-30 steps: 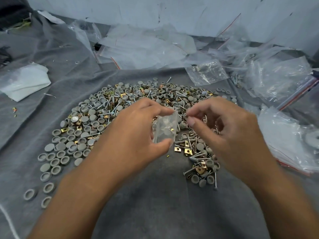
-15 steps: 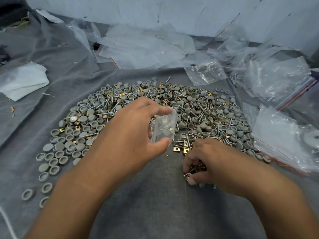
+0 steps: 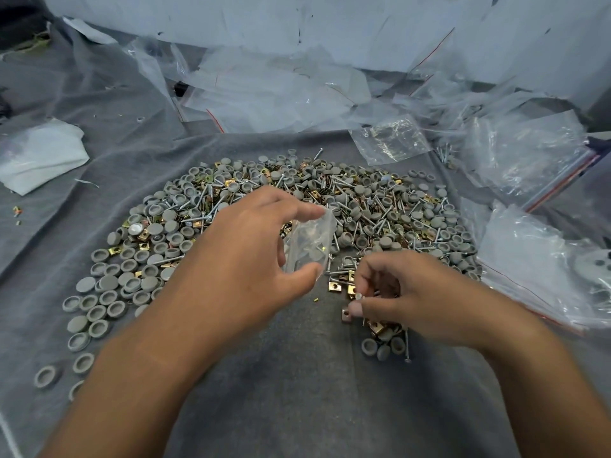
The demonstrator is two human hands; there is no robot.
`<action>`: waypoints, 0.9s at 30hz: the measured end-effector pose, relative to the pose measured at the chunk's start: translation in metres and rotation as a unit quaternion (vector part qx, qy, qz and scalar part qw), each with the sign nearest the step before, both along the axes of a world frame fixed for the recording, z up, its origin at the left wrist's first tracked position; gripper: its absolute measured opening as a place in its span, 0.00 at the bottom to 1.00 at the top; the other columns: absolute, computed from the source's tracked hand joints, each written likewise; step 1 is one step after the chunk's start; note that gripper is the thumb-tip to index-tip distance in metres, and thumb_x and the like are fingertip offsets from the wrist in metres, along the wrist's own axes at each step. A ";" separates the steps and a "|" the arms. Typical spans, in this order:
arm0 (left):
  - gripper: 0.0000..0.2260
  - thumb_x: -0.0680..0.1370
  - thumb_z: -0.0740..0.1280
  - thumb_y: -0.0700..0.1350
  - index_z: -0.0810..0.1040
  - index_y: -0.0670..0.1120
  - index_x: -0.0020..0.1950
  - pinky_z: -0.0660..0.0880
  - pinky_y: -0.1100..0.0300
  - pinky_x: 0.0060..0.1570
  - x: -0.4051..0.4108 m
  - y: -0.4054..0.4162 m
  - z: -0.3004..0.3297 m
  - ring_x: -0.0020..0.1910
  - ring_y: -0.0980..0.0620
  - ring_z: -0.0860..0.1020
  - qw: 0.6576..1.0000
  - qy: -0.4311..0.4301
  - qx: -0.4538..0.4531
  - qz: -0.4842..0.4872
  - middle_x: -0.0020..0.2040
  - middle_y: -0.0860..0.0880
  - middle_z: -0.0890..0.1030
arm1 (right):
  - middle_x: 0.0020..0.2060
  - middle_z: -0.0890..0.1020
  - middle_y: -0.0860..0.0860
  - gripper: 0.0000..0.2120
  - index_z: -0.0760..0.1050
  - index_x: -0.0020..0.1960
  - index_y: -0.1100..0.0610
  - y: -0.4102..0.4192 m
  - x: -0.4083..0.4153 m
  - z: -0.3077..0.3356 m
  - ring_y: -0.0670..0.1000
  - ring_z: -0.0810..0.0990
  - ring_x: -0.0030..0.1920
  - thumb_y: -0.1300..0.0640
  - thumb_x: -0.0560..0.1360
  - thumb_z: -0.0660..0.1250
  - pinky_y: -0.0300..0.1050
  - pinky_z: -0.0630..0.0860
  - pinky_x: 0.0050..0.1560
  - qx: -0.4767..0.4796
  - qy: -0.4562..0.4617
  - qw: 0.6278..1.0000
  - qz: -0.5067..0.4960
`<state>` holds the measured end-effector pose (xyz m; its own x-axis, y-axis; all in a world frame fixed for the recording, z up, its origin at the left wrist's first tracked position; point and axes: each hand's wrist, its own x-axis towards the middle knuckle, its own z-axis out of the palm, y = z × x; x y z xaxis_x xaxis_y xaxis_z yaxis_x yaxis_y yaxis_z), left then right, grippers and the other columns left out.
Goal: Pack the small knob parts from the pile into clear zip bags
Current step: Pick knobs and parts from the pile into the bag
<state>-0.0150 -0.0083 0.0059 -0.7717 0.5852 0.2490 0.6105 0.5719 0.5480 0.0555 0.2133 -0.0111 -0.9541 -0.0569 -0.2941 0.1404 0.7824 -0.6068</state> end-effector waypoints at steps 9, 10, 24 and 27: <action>0.25 0.69 0.68 0.60 0.75 0.63 0.67 0.77 0.63 0.47 0.000 -0.002 -0.001 0.44 0.61 0.76 1.000 0.002 -0.001 -0.004 0.55 0.68 0.72 | 0.38 0.72 0.39 0.11 0.71 0.43 0.43 -0.023 -0.009 -0.013 0.38 0.70 0.38 0.44 0.75 0.73 0.37 0.60 0.31 0.237 0.127 0.961 -0.062; 0.25 0.69 0.68 0.60 0.75 0.63 0.67 0.76 0.63 0.47 0.000 -0.002 -0.001 0.44 0.61 0.76 1.000 0.003 0.000 -0.004 0.55 0.68 0.72 | 0.38 0.72 0.40 0.10 0.71 0.44 0.43 -0.023 -0.009 -0.012 0.38 0.70 0.38 0.45 0.76 0.72 0.37 0.60 0.31 0.239 0.126 0.961 -0.059; 0.25 0.69 0.69 0.60 0.75 0.63 0.66 0.72 0.71 0.44 -0.001 -0.003 -0.004 0.45 0.62 0.76 1.000 0.015 -0.005 -0.006 0.56 0.67 0.73 | 0.39 0.78 0.40 0.07 0.69 0.46 0.41 -0.013 -0.002 -0.005 0.39 0.76 0.41 0.46 0.79 0.68 0.36 0.68 0.33 0.110 0.119 0.985 -0.058; 0.25 0.69 0.70 0.60 0.75 0.63 0.67 0.71 0.71 0.45 -0.001 -0.001 -0.004 0.46 0.62 0.75 1.000 0.015 -0.010 -0.005 0.56 0.67 0.73 | 0.44 0.81 0.36 0.04 0.73 0.46 0.39 -0.008 0.001 0.005 0.41 0.80 0.41 0.44 0.77 0.68 0.35 0.76 0.41 -0.024 0.191 0.976 -0.100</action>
